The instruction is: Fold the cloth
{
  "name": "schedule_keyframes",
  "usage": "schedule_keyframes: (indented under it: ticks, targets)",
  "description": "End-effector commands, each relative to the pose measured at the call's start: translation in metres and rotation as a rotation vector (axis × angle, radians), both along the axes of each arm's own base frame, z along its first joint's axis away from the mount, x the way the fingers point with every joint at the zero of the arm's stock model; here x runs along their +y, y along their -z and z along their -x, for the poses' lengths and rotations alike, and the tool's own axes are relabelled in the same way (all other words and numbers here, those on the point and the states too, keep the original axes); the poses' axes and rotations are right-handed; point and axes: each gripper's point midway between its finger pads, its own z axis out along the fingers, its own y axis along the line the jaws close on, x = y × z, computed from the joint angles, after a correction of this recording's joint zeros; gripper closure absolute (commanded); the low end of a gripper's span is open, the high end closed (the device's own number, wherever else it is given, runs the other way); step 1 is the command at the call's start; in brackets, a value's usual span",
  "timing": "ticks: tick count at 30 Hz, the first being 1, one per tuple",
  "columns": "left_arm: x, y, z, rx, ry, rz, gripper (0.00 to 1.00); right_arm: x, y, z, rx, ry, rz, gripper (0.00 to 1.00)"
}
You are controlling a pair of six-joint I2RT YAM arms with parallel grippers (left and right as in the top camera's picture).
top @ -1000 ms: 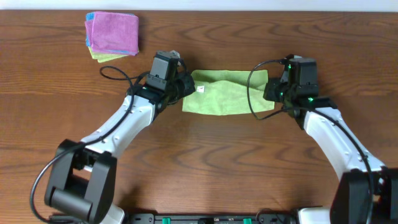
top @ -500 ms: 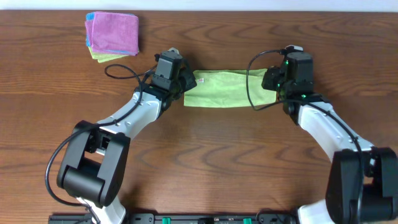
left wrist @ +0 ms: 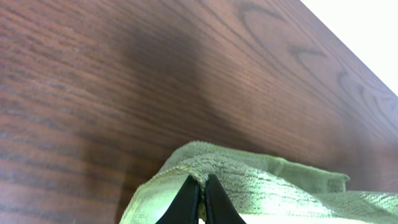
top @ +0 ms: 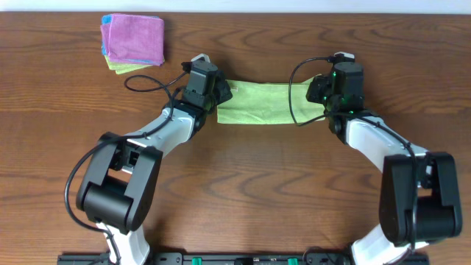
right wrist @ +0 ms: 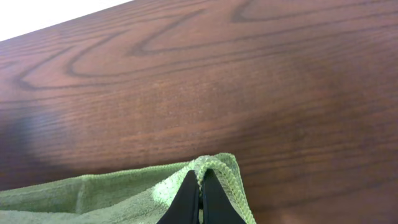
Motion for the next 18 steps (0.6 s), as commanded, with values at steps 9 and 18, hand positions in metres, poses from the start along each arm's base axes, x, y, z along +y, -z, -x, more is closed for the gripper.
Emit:
schedule_keyframes:
  ticks: [9, 18]
  targets:
    - [0.008, 0.027, -0.012, -0.009, -0.052, -0.036, 0.94, 0.003, 0.039, -0.01, 0.022, 0.01, -0.003, 0.99]
    - [0.013, 0.033, -0.012, -0.008, -0.064, -0.066, 0.94, 0.003, 0.055, -0.01, 0.059, 0.015, -0.003, 0.98]
